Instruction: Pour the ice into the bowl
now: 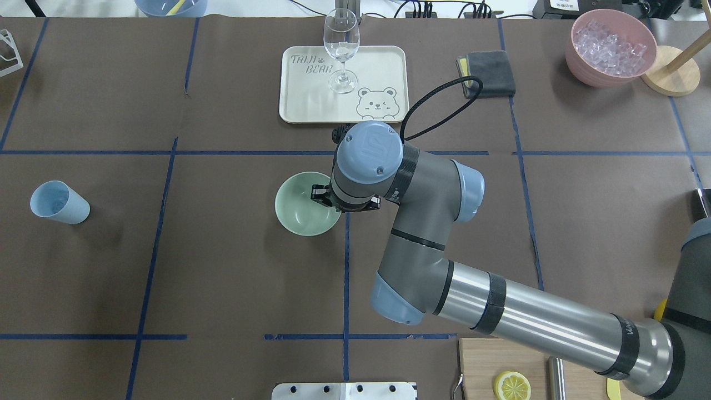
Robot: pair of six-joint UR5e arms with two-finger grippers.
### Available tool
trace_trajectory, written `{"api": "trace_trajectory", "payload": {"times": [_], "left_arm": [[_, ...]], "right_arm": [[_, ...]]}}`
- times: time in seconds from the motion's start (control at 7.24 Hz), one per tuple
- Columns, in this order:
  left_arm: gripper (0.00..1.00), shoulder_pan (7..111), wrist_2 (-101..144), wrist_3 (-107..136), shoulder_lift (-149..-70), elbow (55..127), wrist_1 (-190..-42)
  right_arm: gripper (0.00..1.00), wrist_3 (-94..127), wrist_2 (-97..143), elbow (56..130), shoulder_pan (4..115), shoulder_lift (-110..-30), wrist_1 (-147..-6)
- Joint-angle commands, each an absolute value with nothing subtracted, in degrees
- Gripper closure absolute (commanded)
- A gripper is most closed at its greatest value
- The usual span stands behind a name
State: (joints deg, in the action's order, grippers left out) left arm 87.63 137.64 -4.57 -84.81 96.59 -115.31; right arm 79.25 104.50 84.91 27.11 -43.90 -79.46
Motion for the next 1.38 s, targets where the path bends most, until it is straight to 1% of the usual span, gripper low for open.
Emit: {"api": "trace_trajectory", "payload": {"times": [0.0, 0.14, 0.41, 0.55, 0.83, 0.97, 1.11, 1.24], "left_arm": [[0.0, 87.63, 137.64, -4.57, -84.81, 96.59, -115.31], [0.0, 87.63, 137.64, -4.57, -84.81, 96.68, -115.4], [0.0, 87.63, 137.64, -4.57, -84.81, 96.68, -115.31], [0.0, 87.63, 137.64, -4.57, -84.81, 96.59, -115.23], [0.0, 87.63, 137.46, -4.57, -84.81, 96.59, -115.22], [0.0, 87.63, 137.37, -4.57, -84.9, 96.68, -115.22], [0.0, 87.63, 137.2, -4.48, -85.16, 96.77, -115.49], [0.0, 87.63, 137.2, -4.48, -85.69, 96.85, -115.49]], "right_arm": [[0.56, 79.28, 103.8, 84.29, 26.46, -43.86, -79.54], [0.01, 79.1, 97.62, 83.94, 25.32, -43.94, -79.63], [0.0, 77.79, 96.41, 85.24, 25.66, -43.86, -79.8], [0.0, 75.17, 101.11, 87.52, 29.06, -44.38, -81.02], [0.0, 63.79, 110.08, 95.05, 36.87, -46.48, -91.78], [0.0, 53.89, 115.17, 100.75, 42.13, -51.71, -94.89], [0.0, 43.87, 119.05, 103.42, 47.93, -57.25, -94.92], [0.0, 31.33, 122.4, 103.62, 53.73, -62.26, -94.83]]}}
